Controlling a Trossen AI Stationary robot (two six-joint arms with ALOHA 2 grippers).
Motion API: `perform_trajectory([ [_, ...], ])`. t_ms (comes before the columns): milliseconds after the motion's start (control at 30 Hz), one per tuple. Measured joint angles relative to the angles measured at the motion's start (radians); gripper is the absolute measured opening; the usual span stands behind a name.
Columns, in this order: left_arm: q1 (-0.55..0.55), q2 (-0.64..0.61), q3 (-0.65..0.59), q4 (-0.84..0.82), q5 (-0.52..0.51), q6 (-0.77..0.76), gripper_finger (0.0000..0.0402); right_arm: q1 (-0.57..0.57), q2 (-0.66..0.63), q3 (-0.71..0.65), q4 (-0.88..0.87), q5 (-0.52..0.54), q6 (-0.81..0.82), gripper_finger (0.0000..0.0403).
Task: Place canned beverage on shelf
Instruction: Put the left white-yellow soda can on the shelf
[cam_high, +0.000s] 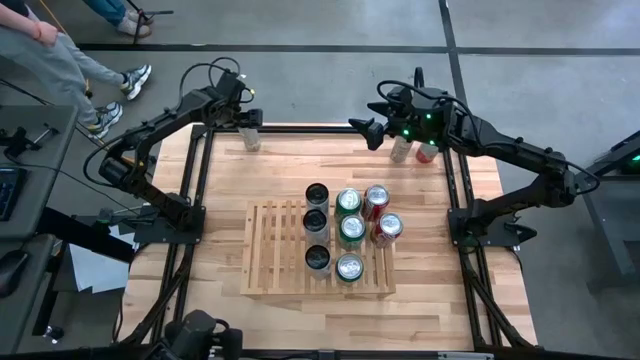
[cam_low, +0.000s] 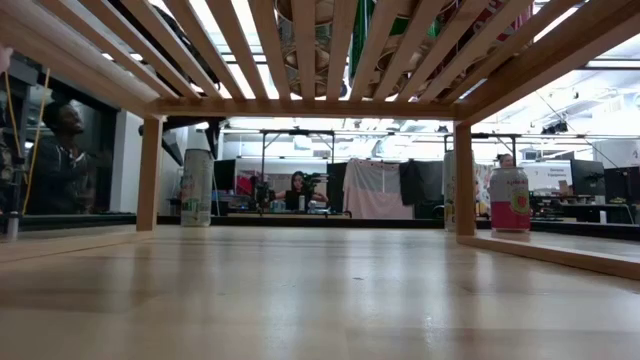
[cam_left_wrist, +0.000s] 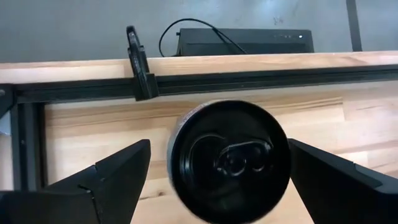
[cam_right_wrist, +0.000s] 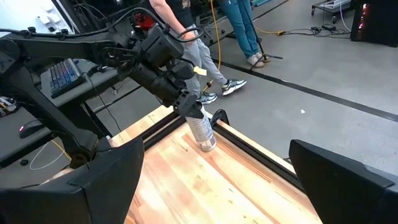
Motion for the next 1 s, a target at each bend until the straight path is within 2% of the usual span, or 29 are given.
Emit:
perform_trajectory([
  [467, 0.0, 0.0, -0.015, 0.03, 0.005, 0.024, 0.0351, 0.0, 0.0, 0.0, -0.002, -0.005, -0.001, 0.0387],
  [600, -0.001, 0.0, -0.015, 0.02, 0.01, 0.027, 0.0317, 0.0, 0.0, 0.0, -0.002, -0.008, -0.036, 0.0387],
  [767, -0.005, -0.004, -0.014, 0.002, 0.027, 0.055, 0.0238, 0.0, 0.0, 0.0, -0.003, -0.008, -0.038, 0.0387],
  [900, -0.008, -0.033, 0.003, -0.035, 0.039, 0.059, 0.0239, 0.0, 0.0, 0.0, -0.003, -0.008, -0.052, 0.0387],
  [1000, -0.008, -0.085, 0.062, -0.022, 0.064, 0.06, 0.0239, 0.0, 0.0, 0.0, -0.003, -0.008, -0.06, 0.0387],
])
